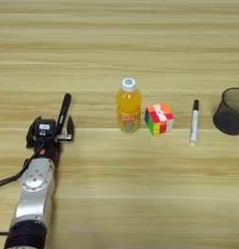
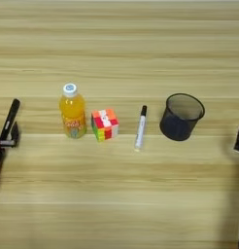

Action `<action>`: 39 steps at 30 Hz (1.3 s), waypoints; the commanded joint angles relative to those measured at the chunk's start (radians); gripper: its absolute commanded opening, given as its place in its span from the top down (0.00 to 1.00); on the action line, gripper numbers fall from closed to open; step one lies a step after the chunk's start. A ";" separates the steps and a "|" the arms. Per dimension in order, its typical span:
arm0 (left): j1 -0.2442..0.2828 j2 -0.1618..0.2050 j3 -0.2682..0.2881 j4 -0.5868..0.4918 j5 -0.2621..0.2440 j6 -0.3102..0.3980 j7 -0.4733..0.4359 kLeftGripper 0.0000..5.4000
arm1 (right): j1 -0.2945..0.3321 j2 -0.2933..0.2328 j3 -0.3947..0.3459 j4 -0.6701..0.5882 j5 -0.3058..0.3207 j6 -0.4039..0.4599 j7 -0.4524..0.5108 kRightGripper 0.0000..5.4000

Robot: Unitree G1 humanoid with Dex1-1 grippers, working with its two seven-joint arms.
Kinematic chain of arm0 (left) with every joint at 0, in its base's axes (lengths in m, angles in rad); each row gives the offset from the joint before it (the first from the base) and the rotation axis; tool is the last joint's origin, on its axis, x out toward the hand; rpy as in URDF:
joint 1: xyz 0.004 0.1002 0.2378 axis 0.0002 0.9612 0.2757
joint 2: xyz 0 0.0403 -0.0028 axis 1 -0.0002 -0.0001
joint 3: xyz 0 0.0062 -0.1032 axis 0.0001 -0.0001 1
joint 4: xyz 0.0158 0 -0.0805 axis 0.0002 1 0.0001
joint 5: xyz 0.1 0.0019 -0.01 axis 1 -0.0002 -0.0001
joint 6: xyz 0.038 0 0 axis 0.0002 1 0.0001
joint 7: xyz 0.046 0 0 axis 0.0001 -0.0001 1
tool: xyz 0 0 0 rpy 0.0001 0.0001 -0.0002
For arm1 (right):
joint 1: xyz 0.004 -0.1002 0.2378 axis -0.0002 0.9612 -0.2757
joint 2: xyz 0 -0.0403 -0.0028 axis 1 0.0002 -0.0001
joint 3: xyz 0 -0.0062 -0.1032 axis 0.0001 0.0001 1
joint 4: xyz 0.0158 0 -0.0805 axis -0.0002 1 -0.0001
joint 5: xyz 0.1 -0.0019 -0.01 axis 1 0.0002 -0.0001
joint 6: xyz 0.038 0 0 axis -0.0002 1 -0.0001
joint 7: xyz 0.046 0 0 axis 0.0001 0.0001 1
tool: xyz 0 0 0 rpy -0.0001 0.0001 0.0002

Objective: Move the objects on the table

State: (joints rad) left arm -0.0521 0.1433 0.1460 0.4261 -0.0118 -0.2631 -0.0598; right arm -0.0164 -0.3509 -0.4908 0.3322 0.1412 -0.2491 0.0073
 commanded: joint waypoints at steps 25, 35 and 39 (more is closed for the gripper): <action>0.037 -0.012 -0.025 -0.016 -0.036 -0.046 -0.064 0.69 | 0.001 -0.006 0.067 -0.005 -0.017 0.002 0.026 0.00; 0.040 -0.031 -0.045 -0.016 -0.031 -0.045 -0.062 0.89 | -0.007 -0.005 0.065 0.008 -0.017 -0.003 0.019 0.00; 0.037 -0.032 -0.045 -0.014 -0.033 -0.043 -0.059 0.96 | -0.010 -0.005 0.062 0.013 -0.015 -0.005 0.017 0.00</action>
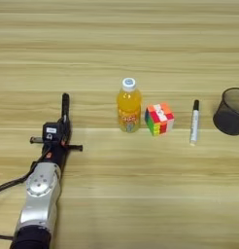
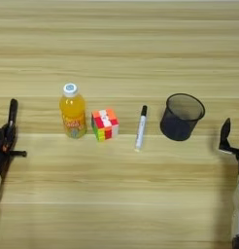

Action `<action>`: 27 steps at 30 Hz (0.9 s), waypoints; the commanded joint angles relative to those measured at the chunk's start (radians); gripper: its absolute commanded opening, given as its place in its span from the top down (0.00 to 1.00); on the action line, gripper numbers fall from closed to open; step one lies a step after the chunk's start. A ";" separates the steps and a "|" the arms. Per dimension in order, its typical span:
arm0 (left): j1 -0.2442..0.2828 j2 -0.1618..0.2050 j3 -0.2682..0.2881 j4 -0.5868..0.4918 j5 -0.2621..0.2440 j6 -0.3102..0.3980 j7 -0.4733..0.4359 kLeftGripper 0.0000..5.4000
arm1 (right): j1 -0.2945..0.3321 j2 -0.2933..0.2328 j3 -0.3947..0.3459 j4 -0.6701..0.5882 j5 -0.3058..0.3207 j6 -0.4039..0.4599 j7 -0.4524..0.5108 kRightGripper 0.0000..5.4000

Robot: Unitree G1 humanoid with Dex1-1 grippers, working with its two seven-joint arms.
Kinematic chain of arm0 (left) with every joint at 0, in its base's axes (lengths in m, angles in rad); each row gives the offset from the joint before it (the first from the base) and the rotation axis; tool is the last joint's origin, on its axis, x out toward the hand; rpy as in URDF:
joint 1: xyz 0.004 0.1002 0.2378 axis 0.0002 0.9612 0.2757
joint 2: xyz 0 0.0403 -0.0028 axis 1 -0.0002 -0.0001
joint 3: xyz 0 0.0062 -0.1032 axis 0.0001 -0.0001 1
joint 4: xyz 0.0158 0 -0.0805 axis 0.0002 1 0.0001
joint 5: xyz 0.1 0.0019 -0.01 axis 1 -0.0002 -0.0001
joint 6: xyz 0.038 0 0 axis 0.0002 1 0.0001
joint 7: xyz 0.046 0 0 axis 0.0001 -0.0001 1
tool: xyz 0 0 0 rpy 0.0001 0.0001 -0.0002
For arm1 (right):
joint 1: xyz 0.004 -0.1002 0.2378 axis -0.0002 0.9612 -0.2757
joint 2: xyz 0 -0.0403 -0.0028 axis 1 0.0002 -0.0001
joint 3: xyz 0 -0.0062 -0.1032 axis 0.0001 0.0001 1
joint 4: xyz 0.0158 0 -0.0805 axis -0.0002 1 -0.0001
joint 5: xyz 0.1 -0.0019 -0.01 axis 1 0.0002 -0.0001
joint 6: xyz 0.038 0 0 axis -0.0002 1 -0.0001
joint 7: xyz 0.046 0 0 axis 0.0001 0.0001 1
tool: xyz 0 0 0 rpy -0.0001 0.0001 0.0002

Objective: Move the objects on the table

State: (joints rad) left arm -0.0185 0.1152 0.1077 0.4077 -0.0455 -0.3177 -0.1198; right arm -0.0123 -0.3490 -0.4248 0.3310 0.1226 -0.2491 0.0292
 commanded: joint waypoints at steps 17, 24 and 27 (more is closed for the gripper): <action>0.044 -0.199 -0.218 0.038 0.073 0.009 0.025 1.00 | -0.018 -0.001 -0.003 0.019 0.004 -0.010 -0.008 0.00; 0.041 -0.196 -0.246 0.035 0.076 0.000 0.032 1.00 | -0.014 0.001 -0.002 0.018 0.004 -0.010 -0.008 0.00; 0.042 -0.191 -0.253 0.022 0.078 -0.009 0.031 1.00 | -0.014 0.001 -0.002 0.017 0.004 -0.010 -0.009 0.00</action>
